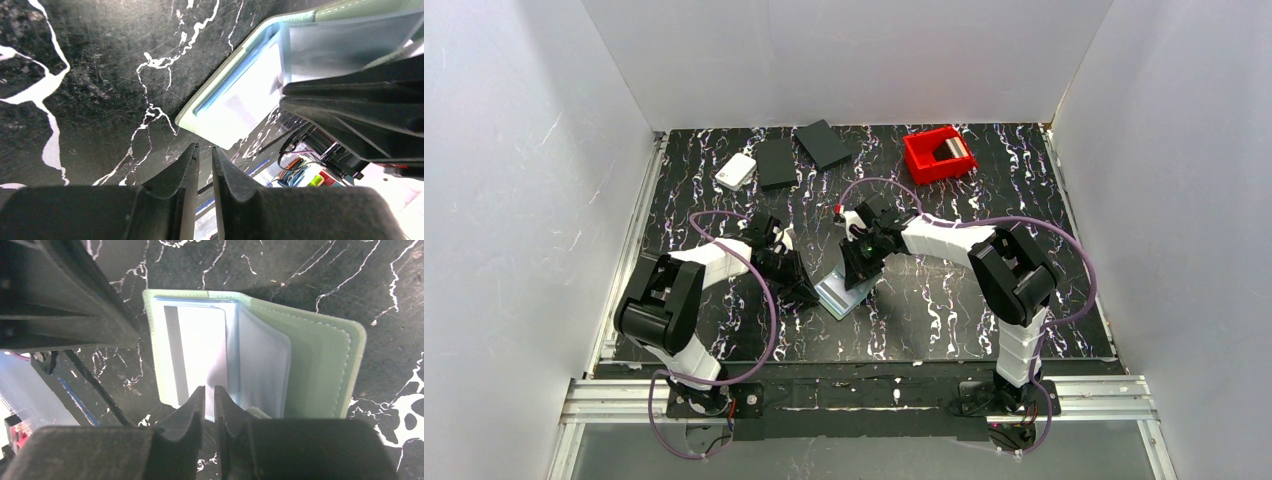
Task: Put the credit cards into the card holder
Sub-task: Turn over the card slot in the card holder.
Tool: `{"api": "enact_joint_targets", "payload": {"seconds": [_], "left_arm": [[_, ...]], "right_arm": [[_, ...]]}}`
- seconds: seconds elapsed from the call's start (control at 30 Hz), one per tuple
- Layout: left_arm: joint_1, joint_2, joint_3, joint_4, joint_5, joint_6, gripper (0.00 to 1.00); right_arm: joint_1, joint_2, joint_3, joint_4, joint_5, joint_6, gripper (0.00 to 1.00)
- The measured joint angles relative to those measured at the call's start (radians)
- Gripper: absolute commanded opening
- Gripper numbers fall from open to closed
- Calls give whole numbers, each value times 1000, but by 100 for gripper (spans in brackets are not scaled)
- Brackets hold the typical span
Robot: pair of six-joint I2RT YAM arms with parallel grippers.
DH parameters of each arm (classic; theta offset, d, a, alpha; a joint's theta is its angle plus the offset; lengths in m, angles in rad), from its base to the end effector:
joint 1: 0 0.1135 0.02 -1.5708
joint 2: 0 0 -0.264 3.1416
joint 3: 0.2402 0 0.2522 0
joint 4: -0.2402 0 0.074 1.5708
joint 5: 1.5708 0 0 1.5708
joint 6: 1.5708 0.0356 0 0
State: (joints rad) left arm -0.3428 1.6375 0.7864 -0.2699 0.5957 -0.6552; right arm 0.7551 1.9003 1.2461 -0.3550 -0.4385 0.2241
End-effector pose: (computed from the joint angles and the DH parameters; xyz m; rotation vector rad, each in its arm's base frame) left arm 0.2656 -0.1160 0.1391 -0.2445 2.8339 -1.0755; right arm 0.2757 0.2803 0.1719 -0.8788 2.5683 0.9001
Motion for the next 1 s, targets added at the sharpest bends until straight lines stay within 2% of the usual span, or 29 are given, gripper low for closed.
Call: {"api": "enact_joint_targets", "payload": {"seconds": [0.37,0.77,0.87,1.0], "left_arm": [[0,-23,0,4,27,-34,19],[0,-10,0,143,82,-147,29],[0,-2,0,153,81,-158,35],[0,-2,0,162,77,-172,37]], "right_arm": [[0,19,-22,22,23,0,10],[-1,19,-33,46,33,3,7],[-1,19,-34,48,33,5,6],[-1,19,-35,51,33,5,6]]}}
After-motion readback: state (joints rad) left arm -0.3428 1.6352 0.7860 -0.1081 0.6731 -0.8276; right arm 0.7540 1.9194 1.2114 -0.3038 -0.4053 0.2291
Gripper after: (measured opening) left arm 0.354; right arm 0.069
